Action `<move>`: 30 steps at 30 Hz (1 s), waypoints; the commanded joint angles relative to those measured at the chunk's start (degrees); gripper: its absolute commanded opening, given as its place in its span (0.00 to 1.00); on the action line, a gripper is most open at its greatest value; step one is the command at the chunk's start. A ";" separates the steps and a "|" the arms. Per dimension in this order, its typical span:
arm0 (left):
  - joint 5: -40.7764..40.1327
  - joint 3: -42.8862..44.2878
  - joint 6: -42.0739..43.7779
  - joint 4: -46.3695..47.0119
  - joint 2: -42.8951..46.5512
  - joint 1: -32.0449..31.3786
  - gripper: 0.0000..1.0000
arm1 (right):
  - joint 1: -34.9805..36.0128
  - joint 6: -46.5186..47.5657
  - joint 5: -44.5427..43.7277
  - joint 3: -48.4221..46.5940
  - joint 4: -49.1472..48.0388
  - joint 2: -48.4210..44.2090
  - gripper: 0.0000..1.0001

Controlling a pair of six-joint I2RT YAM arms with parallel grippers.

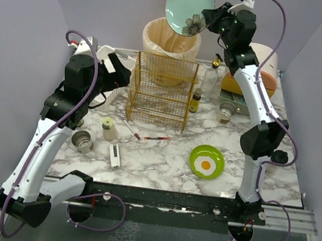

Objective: Clear the kitchen counter

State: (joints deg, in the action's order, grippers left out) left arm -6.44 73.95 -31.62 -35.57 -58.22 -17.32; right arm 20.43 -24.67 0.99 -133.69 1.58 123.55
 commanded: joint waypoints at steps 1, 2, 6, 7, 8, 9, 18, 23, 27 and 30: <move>3.05 5.52 2.08 6.09 -2.31 -0.11 0.99 | -0.02 -12.56 7.09 4.60 -0.49 -12.76 0.00; 4.01 6.18 2.08 7.00 -2.82 -0.08 0.99 | 0.04 -13.88 8.93 6.71 0.08 -14.35 0.00; 9.37 8.27 1.64 11.35 -4.27 -0.08 0.99 | 0.01 -16.48 15.96 12.54 3.75 -19.14 0.00; 10.87 8.53 1.46 12.34 -4.70 -0.11 0.99 | -0.02 -16.77 17.56 13.89 4.44 -20.35 0.00; 12.31 8.79 1.14 13.31 -5.06 -0.08 0.99 | 0.02 -17.27 19.06 15.88 4.80 -21.68 0.00; 13.92 8.91 0.86 14.32 -5.54 -0.08 0.99 | -0.03 -17.71 20.33 18.29 4.85 -23.32 0.00; 25.96 4.96 -4.03 22.18 -7.29 -0.08 0.99 | 0.00 -20.54 28.80 39.82 2.34 -37.67 0.00; 27.18 1.64 -4.18 22.73 -7.45 -0.08 0.99 | 0.05 -22.78 33.99 46.91 -1.01 -42.41 0.00; 27.27 -0.22 -3.68 22.31 -7.86 -0.11 0.99 | 0.04 -25.32 38.33 49.88 -5.38 -43.90 0.00; 28.25 -0.77 -3.57 22.32 -8.58 -0.09 0.99 | 0.05 -27.84 40.48 51.67 -8.48 -43.94 0.00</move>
State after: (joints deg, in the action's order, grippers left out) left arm 18.92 74.19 -34.96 -14.66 -65.98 -17.32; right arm 20.56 -46.19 34.41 -82.83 5.85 82.89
